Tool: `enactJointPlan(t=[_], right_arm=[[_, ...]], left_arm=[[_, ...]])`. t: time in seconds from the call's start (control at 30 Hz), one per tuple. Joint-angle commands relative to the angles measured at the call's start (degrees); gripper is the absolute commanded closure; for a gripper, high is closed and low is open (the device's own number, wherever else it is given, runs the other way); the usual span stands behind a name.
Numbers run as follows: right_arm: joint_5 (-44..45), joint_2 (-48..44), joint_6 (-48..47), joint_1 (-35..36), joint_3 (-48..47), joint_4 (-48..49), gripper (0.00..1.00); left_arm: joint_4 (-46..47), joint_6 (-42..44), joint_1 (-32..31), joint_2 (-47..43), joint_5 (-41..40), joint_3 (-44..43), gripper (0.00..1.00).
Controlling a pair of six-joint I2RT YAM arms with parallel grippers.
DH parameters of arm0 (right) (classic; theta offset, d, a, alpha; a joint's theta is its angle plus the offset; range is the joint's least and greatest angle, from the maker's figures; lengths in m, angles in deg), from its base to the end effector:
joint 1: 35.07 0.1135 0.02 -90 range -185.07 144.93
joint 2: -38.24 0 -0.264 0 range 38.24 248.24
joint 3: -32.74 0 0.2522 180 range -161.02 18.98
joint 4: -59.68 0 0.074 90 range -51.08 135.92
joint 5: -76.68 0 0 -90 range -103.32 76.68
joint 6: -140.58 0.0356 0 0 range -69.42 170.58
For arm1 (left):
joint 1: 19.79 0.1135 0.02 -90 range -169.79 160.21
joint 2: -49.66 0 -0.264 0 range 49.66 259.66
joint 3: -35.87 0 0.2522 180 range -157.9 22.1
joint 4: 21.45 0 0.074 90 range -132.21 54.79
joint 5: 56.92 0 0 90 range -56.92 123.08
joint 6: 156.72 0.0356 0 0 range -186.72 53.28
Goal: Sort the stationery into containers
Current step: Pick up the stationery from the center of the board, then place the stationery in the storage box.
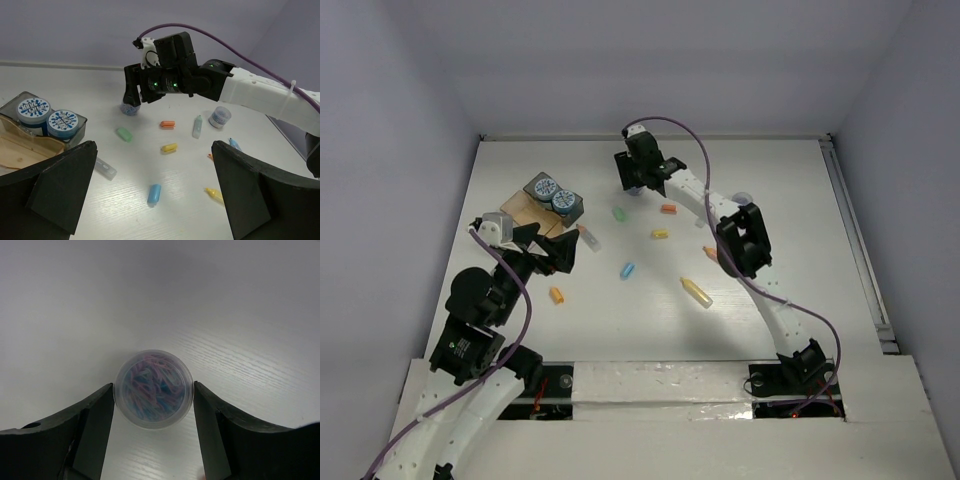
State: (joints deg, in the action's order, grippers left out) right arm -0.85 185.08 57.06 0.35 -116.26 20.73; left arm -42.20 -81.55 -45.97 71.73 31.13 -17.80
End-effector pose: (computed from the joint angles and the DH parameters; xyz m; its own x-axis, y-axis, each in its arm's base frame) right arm 0.4772 0.3300 0.2023 -0.5329 -0.2438 -0.8103 -0.3672 0.9294 -0.0381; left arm 0.0883 -0.0420 0.3655 0.0581 -0.3136 -0.9478 0.4405 0.8600 -0.2576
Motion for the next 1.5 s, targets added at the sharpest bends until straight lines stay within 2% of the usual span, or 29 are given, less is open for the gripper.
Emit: enactJointPlan(t=[0.0, 0.03, 0.17, 0.33, 0.53, 0.67, 0.7, 0.73, 1.0, 1.47], right_arm=[[1.3, -2.2, -0.6, 0.5, 0.6, 5.1, 0.46], [1.3, -2.7, -0.2, 0.5, 1.1, 5.8, 0.49], [0.5, -7.4, 0.4, 0.5, 3.7, 8.0, 0.49], [-4.8, -21.0, 2.7, 1.8, 17.3, 18.1, 0.49], [-13.9, -26.6, 7.2, 8.4, 24.0, 24.6, 0.49], [-15.9, -23.9, 8.3, 13.7, 21.3, 29.3, 0.49], [-17.2, -19.4, 9.4, 17.1, 15.5, 28.8, 0.49], [-17.2, -19.3, 9.4, 17.1, 15.4, 28.9, 0.49], [-16.1, -6.8, 9.3, 21.0, -2.5, 23.4, 0.49], [-8.7, 0.6, 4.3, 21.0, -5.7, 18.9, 0.49]], left_arm=[[2.9, 0.6, 0.3, 0.4, 0.2, -0.4, 0.01], [2.9, 0.6, 0.3, 0.4, 0.2, -0.4, 0.01], [2.9, 0.5, 1.5, 1.0, 0.2, -0.4, 0.01], [2.8, 0.3, 3.2, 1.7, -0.2, -0.6, 0.01], [2.9, -0.2, 6.2, 2.0, -1.0, -0.8, 0.01], [2.6, -0.3, 7.6, 2.2, -2.4, -1.1, 0.01], [2.5, -0.5, 8.9, 1.7, -3.4, -1.1, 0.01], [2.5, -0.5, 8.9, 1.7, -3.4, -1.1, 0.01], [2.2, -0.7, 9.5, 0.7, -4.6, -1.2, 0.01], [2.5, -0.9, 9.5, 0.2, -3.0, -0.9, 0.01]])
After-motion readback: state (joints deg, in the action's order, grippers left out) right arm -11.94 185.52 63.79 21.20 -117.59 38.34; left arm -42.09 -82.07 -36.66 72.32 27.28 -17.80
